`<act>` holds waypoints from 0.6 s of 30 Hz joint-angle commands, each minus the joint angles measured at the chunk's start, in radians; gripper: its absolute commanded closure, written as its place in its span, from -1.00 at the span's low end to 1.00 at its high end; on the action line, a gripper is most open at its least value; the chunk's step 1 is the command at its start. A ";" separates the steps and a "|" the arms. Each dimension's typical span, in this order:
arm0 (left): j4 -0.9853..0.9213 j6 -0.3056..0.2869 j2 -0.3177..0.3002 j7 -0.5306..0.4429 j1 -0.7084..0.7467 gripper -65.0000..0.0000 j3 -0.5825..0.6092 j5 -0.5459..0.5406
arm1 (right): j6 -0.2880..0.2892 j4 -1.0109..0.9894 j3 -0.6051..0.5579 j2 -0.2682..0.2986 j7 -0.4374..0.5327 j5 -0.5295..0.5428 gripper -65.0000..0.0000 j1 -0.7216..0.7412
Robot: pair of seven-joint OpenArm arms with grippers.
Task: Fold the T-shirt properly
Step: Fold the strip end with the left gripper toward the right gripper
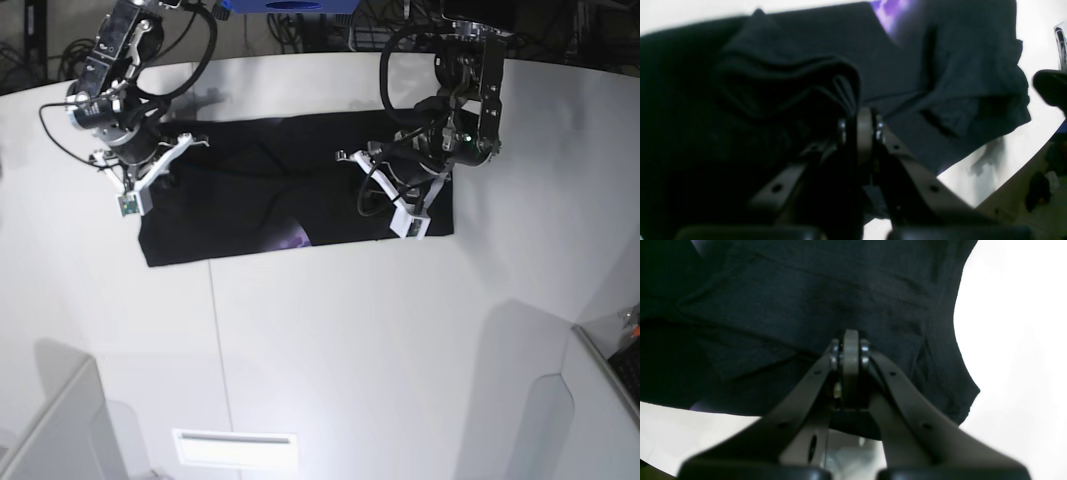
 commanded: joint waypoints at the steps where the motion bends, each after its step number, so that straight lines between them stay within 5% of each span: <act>1: 0.010 -0.001 0.001 -0.015 -0.012 1.00 -0.001 -0.016 | 0.001 0.020 0.003 0.005 0.021 0.009 1.00 0.007; 14: 0.009 -0.001 0.019 -0.016 -0.033 1.00 0.047 -0.016 | 0.001 0.020 0.003 0.005 0.021 0.009 1.00 0.007; 18: 0.009 -0.001 0.022 -0.016 -0.042 0.76 0.048 -0.016 | 0.001 0.020 0.003 0.005 0.021 0.009 1.00 0.004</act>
